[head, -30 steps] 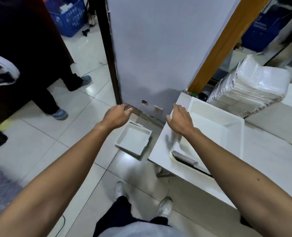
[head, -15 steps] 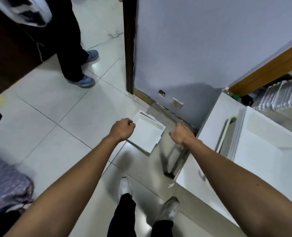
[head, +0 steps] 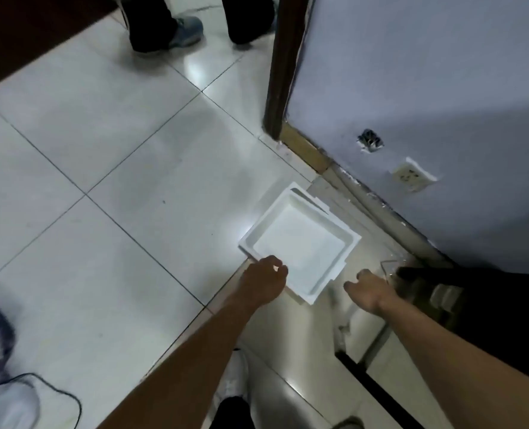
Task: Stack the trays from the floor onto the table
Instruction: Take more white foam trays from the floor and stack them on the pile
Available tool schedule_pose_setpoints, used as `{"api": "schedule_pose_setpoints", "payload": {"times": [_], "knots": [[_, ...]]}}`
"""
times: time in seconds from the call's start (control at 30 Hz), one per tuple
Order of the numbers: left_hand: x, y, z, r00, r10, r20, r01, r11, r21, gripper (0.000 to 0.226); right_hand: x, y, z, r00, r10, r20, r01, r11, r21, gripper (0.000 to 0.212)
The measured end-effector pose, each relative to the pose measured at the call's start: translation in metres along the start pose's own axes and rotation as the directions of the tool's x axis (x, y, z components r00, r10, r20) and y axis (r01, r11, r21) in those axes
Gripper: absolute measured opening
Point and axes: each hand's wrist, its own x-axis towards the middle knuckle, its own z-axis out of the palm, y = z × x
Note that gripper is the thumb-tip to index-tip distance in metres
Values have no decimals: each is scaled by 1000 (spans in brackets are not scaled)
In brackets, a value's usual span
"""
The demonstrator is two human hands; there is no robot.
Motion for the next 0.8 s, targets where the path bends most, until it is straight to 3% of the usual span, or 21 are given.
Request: {"api": "schedule_pose_setpoints", "payload": {"times": [0.2, 0.3, 0.43, 0.63, 0.8], "knots": [[81, -42, 84, 992, -120, -43, 114, 985, -127, 40, 111, 10, 44, 996, 65, -55, -58, 992, 114, 63], [109, -60, 117, 970, -224, -95, 204, 961, -186, 48, 162, 22, 60, 983, 125, -135, -79, 950, 301, 49], [143, -81, 143, 939, -329, -98, 306, 931, -197, 59, 208, 30, 76, 966, 189, -178, -57, 822, 567, 39], [183, -96, 151, 934, -347, -89, 300, 893, -336, 59, 233, 17, 77, 951, 243, -191, -34, 696, 717, 31], [192, -102, 152, 924, -364, -118, 276, 847, -454, 64, 217, 8, 63, 951, 288, -116, -99, 636, 765, 27]]}}
